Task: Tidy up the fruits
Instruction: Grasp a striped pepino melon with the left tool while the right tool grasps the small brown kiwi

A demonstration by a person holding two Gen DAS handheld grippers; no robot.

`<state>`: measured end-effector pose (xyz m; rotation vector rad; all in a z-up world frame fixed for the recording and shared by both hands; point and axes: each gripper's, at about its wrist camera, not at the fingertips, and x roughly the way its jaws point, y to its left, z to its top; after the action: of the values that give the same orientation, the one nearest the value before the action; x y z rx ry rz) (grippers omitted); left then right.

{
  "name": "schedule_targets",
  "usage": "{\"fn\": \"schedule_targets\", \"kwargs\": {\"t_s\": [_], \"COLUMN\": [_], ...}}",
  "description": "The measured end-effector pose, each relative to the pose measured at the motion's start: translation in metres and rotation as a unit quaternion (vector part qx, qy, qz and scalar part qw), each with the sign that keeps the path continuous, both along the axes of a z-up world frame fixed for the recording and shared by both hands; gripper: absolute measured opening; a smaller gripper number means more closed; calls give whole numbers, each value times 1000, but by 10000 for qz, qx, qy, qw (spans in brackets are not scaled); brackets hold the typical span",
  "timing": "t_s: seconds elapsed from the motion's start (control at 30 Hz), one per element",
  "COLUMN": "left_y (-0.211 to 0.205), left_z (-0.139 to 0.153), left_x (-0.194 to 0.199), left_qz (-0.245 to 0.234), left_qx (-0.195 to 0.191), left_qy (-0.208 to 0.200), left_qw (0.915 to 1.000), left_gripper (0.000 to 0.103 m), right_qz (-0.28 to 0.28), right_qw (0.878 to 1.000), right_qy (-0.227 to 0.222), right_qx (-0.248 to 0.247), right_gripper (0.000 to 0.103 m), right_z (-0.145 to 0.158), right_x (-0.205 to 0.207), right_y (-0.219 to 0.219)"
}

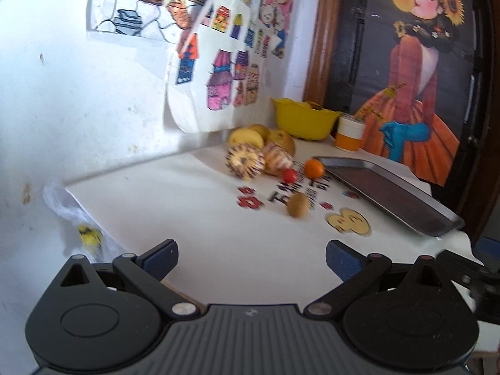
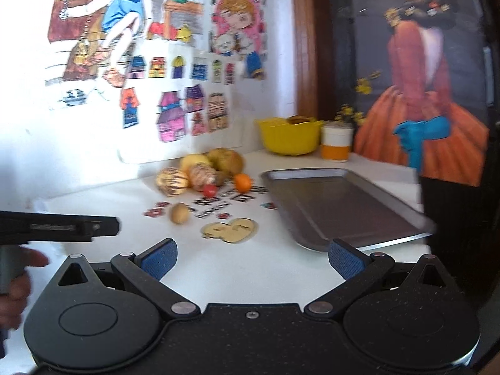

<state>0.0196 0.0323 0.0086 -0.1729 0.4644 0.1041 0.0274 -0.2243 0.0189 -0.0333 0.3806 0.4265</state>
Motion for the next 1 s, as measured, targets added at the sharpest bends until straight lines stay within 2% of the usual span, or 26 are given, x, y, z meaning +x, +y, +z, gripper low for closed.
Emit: {"fn": "schedule_targets", "kwargs": {"t_s": [0.1, 0.27, 0.47, 0.63, 0.77, 1.0], "left_y": [10, 27, 49, 59, 58, 48], "left_z": [7, 19, 32, 39, 39, 23], "left_x": [12, 38, 77, 109, 135, 170], "left_qz": [29, -92, -292, -459, -598, -871], "left_qx": [70, 88, -153, -231, -99, 162], "left_qy": [73, 187, 328, 396, 430, 662], "left_qw": [9999, 9997, 9989, 9979, 9972, 9939], "left_gripper": [103, 103, 103, 103, 103, 100], "right_qz": [502, 1155, 1413, 1507, 1748, 1872], "right_qw": [9986, 9922, 9843, 9811, 9754, 9727], "right_qy": [168, 293, 529, 634, 816, 1059], "right_qx": [-4, -361, -918, -1038, -1069, -874], "right_gripper": [103, 103, 103, 103, 102, 81], "right_z": [14, 33, 50, 41, 26, 11], "right_x": [17, 45, 78, 101, 112, 131], "right_y": [6, 35, 73, 99, 112, 117]}}
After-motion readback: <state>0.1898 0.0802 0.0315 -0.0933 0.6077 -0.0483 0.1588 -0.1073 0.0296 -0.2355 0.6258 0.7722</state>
